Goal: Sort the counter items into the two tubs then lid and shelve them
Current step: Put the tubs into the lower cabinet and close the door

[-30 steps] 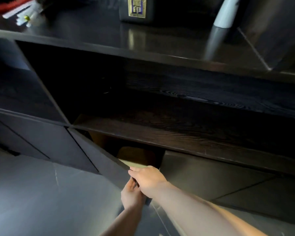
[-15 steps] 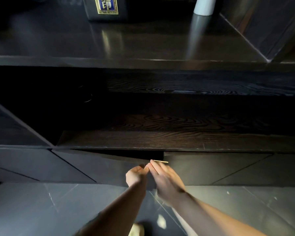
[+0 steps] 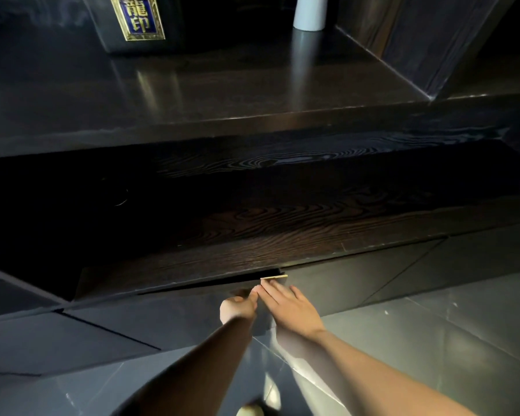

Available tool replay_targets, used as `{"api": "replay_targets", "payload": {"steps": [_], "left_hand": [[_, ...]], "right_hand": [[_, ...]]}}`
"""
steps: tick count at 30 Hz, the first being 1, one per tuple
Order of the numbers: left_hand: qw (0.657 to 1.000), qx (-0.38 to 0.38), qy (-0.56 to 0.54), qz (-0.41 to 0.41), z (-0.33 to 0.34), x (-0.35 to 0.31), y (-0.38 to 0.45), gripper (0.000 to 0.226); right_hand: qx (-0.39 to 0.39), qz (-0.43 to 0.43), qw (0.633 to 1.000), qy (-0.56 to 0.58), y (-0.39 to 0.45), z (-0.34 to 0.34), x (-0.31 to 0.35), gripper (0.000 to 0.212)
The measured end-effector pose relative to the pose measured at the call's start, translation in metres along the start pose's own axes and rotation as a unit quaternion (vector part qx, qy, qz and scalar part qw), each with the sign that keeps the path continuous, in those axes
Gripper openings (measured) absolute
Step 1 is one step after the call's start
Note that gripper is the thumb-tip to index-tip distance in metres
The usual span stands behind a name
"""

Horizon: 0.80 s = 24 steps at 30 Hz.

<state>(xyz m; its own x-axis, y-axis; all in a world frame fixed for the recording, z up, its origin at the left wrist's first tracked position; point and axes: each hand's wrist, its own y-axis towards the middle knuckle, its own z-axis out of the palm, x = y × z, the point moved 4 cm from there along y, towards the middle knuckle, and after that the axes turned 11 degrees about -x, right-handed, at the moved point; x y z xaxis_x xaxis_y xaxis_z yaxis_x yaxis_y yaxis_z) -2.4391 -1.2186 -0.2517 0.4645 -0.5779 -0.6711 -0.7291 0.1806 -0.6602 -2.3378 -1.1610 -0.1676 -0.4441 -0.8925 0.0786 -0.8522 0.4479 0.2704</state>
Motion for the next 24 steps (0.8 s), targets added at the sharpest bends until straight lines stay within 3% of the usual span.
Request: {"api": "replay_targets", "payload": {"steps": [3,9,17,21,24], "left_hand": [[1.000,0.006,-0.001,0.002,0.003,-0.002,0.008,0.026],[1.000,0.007,0.004,0.004,0.008,-0.006,0.011,0.045],[0.999,-0.005,0.048,0.007,0.011,-0.007,0.009,0.046],[0.989,0.014,0.126,0.079,0.006,-0.010,0.000,0.048],[0.970,0.045,0.161,0.177,0.011,-0.018,-0.016,0.041]], "right_hand": [[0.218,0.049,0.973,0.064,-0.008,0.025,-0.002,0.070],[0.214,0.058,0.975,0.014,-0.004,0.020,-0.005,0.082],[0.212,0.091,0.972,0.043,-0.008,0.025,0.000,0.082],[0.208,0.084,0.973,0.044,-0.011,0.023,0.000,0.085],[0.192,0.079,0.977,0.054,-0.013,0.014,-0.007,0.084]]}}
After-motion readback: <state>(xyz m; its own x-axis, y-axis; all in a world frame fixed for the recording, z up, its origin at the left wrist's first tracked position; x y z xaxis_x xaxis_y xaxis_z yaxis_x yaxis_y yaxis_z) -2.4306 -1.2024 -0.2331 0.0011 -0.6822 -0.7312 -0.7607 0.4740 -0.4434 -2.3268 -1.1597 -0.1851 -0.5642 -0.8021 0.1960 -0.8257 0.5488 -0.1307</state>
